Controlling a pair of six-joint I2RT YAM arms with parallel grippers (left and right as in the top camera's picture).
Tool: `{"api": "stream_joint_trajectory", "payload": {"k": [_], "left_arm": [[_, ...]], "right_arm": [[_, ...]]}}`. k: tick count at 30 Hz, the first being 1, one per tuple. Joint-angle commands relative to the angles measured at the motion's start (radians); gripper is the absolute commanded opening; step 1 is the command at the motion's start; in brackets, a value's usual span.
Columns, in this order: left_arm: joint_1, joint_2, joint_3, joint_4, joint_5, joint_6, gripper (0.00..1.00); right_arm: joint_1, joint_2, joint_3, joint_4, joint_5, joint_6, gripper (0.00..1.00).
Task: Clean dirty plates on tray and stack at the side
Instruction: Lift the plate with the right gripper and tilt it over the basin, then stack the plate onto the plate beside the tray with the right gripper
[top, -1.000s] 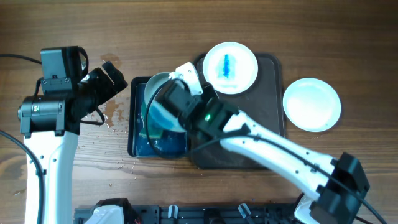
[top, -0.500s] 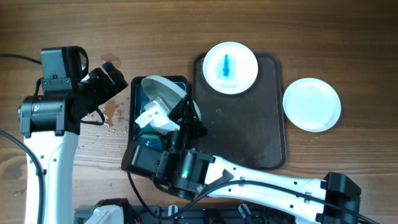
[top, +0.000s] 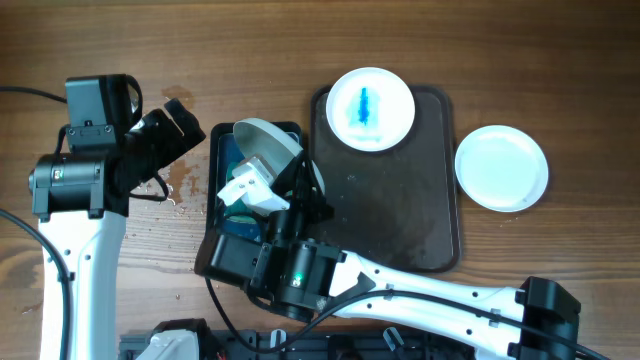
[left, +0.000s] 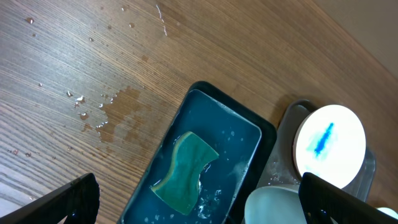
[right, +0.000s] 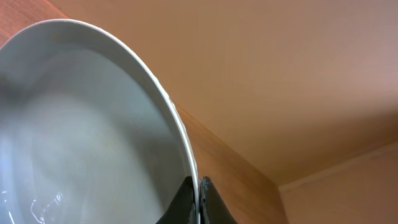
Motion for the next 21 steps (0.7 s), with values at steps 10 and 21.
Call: {"api": "stream_joint_trajectory", "payload": {"k": [10,21], "left_arm": [[0.006,-0.004,0.014,-0.001,-0.002,0.001,1.00],[0.006,-0.004,0.014,-0.001,-0.002,0.001,1.00]], "right_arm": [[-0.353,-0.061,0.027,-0.062,-0.910,0.379,0.04],[-1.608,-0.337,0.016,-0.337,-1.563,0.235,0.04]]}}
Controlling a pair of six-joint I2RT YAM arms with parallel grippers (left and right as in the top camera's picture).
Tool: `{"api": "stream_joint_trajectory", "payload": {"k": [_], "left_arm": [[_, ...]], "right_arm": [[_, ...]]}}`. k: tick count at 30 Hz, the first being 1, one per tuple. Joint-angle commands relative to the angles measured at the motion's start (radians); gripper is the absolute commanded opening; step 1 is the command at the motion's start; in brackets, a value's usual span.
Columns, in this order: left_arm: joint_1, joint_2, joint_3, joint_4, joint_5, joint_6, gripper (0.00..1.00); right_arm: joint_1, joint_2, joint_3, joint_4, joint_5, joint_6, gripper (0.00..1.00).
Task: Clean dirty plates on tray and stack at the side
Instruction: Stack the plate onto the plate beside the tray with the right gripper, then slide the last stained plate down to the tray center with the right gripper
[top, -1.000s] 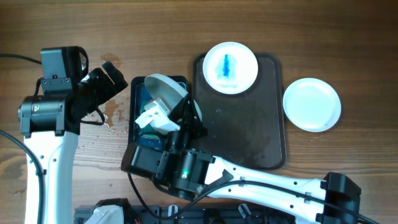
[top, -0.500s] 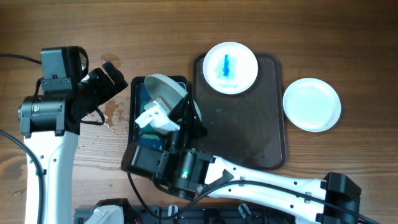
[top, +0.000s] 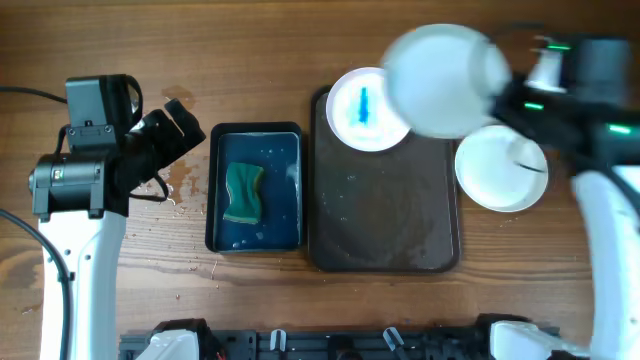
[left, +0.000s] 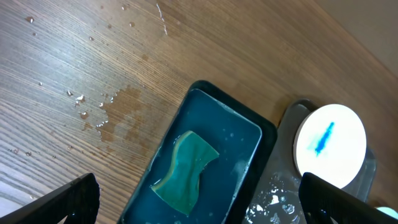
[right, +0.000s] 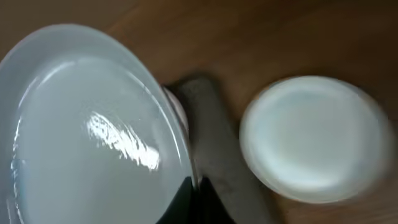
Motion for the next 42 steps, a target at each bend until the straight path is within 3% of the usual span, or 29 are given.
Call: {"api": "stream_joint_trajectory", "payload": {"k": [1,4,8,10,12,13,16,17,19,23,27,28,31,32,33,35,36,40,42], "left_arm": [[0.006,-0.004,0.013,0.002,-0.002,0.001,1.00],[0.006,-0.004,0.013,0.002,-0.002,0.001,1.00],[0.006,-0.004,0.013,0.002,-0.002,0.001,1.00],[0.006,-0.004,0.013,0.002,-0.002,0.001,1.00],[0.006,-0.004,0.013,0.002,-0.002,0.001,1.00],[0.006,-0.004,0.013,0.002,-0.002,0.001,1.00],[0.006,-0.004,0.013,0.002,-0.002,0.001,1.00],[0.006,-0.004,0.013,0.002,-0.002,0.001,1.00],[0.006,-0.004,0.013,0.002,-0.002,0.001,1.00],[0.006,-0.004,0.013,0.002,-0.002,0.001,1.00],[0.006,-0.004,0.013,0.002,-0.002,0.001,1.00],[0.006,-0.004,0.013,0.002,-0.002,0.001,1.00],[0.006,-0.004,0.013,0.002,-0.002,0.001,1.00],[0.006,-0.004,0.013,0.002,-0.002,0.001,1.00],[0.006,-0.004,0.013,0.002,-0.002,0.001,1.00],[0.006,-0.004,0.013,0.002,-0.002,0.001,1.00],[0.006,-0.004,0.013,0.002,-0.002,0.001,1.00],[0.006,-0.004,0.013,0.002,-0.002,0.001,1.00],[0.006,-0.004,0.013,0.002,-0.002,0.001,1.00]], "right_arm": [[-0.307,0.024,-0.030,-0.090,-0.074,-0.097,0.04],[-0.475,0.059,-0.213,-0.079,-0.072,-0.124,0.04],[-0.517,0.060,-0.539,0.239,-0.072,-0.093,0.04],[-0.517,0.060,-0.599,0.321,-0.073,-0.094,0.06],[-0.511,0.054,-0.566,0.340,-0.171,-0.173,0.46],[-0.502,0.044,-0.516,0.300,-0.224,-0.180,0.51],[-0.391,-0.008,-0.312,0.118,-0.341,-0.263,0.43],[-0.220,-0.019,-0.157,-0.032,-0.327,-0.341,0.42],[-0.018,-0.018,-0.096,-0.068,-0.223,-0.354,0.42],[0.284,0.118,-0.100,0.126,0.109,-0.327,0.42],[0.284,0.430,-0.100,0.415,0.128,-0.330,0.43],[0.282,0.509,-0.100,0.482,0.128,-0.332,0.47],[0.282,0.683,-0.100,0.642,0.055,-0.349,0.72],[0.282,0.710,-0.100,0.663,0.041,-0.352,0.74],[0.282,0.739,-0.100,0.671,0.042,-0.352,0.72],[0.278,0.763,-0.100,0.669,0.045,-0.325,0.11],[0.271,0.748,-0.100,0.652,0.040,-0.307,0.04],[0.245,0.557,-0.100,0.482,0.042,-0.277,0.04],[0.239,0.369,-0.100,0.332,0.041,-0.275,0.04]]}}
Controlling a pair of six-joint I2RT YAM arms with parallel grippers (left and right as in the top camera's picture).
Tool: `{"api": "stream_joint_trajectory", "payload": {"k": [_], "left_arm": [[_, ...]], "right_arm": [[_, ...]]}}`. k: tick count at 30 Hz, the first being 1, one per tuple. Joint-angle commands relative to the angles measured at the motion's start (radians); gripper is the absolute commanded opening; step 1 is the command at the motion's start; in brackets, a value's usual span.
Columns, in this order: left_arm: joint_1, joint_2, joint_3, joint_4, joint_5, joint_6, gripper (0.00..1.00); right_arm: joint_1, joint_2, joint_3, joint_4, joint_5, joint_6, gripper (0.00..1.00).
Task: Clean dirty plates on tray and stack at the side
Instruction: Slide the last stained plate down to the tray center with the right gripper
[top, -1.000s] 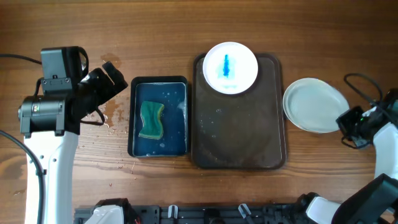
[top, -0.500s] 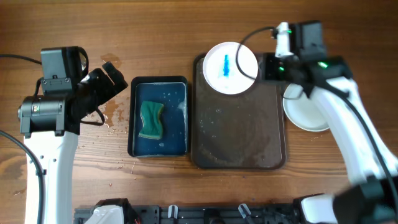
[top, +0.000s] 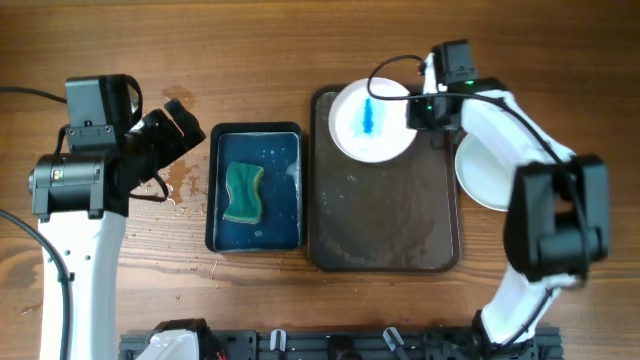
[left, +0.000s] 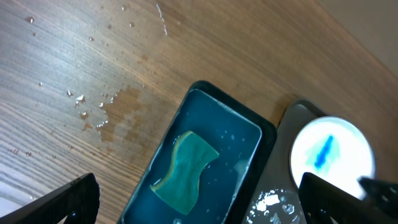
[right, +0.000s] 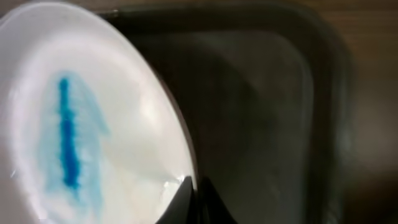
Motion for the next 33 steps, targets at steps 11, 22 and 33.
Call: {"api": "stream_joint_trajectory", "payload": {"k": [11,22,33], "left_arm": [[0.006,-0.004,0.013,0.004,-0.002,0.000,1.00],[-0.206,0.155,-0.023,-0.123,0.062,0.035,0.82],[-0.282,0.589,-0.307,0.185,-0.017,-0.082,0.07]], "right_arm": [[0.049,-0.461,-0.568,0.023,-0.117,0.414,0.04],[0.043,-0.663,-0.317,-0.216,-0.111,0.006,0.31],[0.043,-0.681,-0.322,-0.258,-0.114,0.071,0.33]]}}
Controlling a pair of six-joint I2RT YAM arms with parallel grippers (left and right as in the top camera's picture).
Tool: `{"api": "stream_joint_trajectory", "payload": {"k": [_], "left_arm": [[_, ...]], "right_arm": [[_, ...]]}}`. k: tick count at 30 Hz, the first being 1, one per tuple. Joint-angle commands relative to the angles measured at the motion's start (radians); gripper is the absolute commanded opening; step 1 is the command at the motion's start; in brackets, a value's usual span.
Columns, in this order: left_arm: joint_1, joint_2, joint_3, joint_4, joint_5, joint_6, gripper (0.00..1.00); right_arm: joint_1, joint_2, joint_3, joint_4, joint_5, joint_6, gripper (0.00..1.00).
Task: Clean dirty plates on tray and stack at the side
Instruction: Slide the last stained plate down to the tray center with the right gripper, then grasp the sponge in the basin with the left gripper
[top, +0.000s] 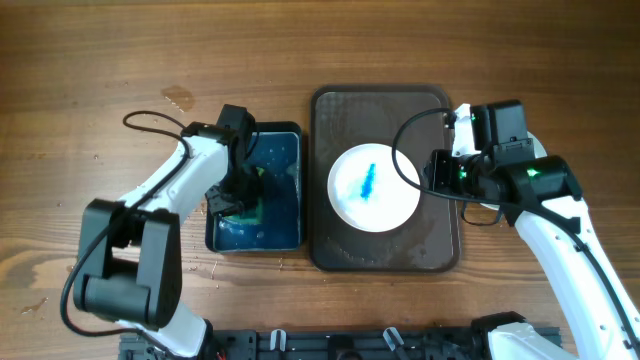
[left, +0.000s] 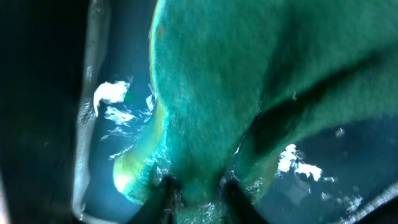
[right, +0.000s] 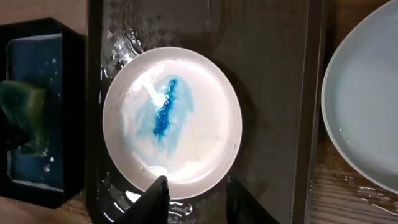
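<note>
A white plate (top: 372, 188) with a blue smear lies flat in the middle of the dark tray (top: 335, 245); the right wrist view shows the plate (right: 171, 118) too. My right gripper (top: 434, 172) hovers over its right rim, open, fingers astride the plate's edge (right: 197, 200). My left gripper (top: 240, 196) is down in the blue basin (top: 285, 225), shut on the green sponge (left: 211, 93) in soapy water (left: 196, 190). A clean white plate (right: 367, 106) rests on the table right of the tray.
The tray's surface (right: 273, 93) is wet with puddles. The basin (right: 37, 50) stands right against the tray's left side. Water spots (top: 178, 97) mark the wood at the far left. My right arm covers the clean plates in the overhead view.
The smeared plate was at the tray's far end in my shut right gripper; now it lies mid-tray and that gripper is open. My left gripper, open and away before, is shut on the sponge in the basin.
My right gripper held a clean wet plate over the basin, then held it above the tray near the plate on the right. Later it gripped the smeared plate at the tray's far end. Now that plate lies mid-tray, released, and my left gripper holds the sponge.
</note>
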Motion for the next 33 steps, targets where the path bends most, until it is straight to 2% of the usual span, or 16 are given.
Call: {"api": "stream_joint_trajectory", "payload": {"k": [1,5,7,9,11,16,18,20,21,24,25,26,27,29,30,33], "left_arm": [[-0.003,0.061,-0.017,0.069,-0.011,-0.015,0.04],[0.000,-0.014,0.099,-0.018,0.143,0.048,0.07],[0.000,-0.068,0.147,-0.061,0.083,0.048,0.32],[0.000,-0.084,0.147,-0.053,-0.012,0.048,0.43],[-0.001,-0.073,0.147,-0.039,-0.075,0.048,0.46],[-0.036,0.000,0.041,0.032,0.003,0.039,0.44],[-0.060,0.015,-0.053,0.146,-0.014,0.037,0.45],[-0.059,0.019,-0.090,0.217,-0.060,0.037,0.27],[-0.058,0.019,-0.092,0.226,-0.074,0.037,0.04],[-0.058,0.013,-0.088,0.202,-0.070,0.037,0.04],[-0.058,-0.006,-0.073,0.170,-0.070,0.037,0.04],[-0.058,-0.024,-0.058,0.146,-0.070,0.037,0.04],[-0.058,-0.056,-0.030,0.111,-0.070,0.037,0.04],[-0.058,-0.112,0.016,0.056,-0.071,0.043,0.04],[-0.058,-0.137,0.053,0.018,-0.075,0.082,0.04],[-0.059,-0.164,0.142,-0.058,-0.081,0.117,0.04]], "right_arm": [[-0.005,-0.004,0.012,0.003,-0.009,0.013,0.34],[-0.005,-0.004,0.012,0.001,-0.009,0.013,0.35],[-0.005,-0.004,0.012,0.001,-0.009,0.013,0.35],[-0.005,-0.004,0.012,0.002,-0.009,0.013,0.36],[-0.005,-0.004,0.012,0.002,-0.009,0.013,0.35],[-0.005,-0.004,0.012,0.001,-0.009,0.013,0.36],[-0.005,-0.004,0.012,0.001,-0.009,0.020,0.36],[-0.005,-0.004,0.012,0.000,-0.010,0.023,0.36],[-0.005,-0.004,0.012,-0.003,-0.009,0.038,0.36],[-0.005,-0.004,0.011,-0.004,-0.009,0.039,0.36],[-0.005,-0.004,0.003,-0.023,0.021,0.119,0.44],[-0.005,-0.004,-0.012,-0.048,0.064,0.240,0.49],[-0.008,0.006,-0.056,-0.042,0.067,0.274,0.49],[-0.024,0.053,-0.113,0.005,0.061,0.237,0.49],[-0.037,0.109,-0.134,0.080,-0.030,0.050,0.52],[-0.037,0.225,-0.134,0.136,-0.031,0.008,0.54]]}}
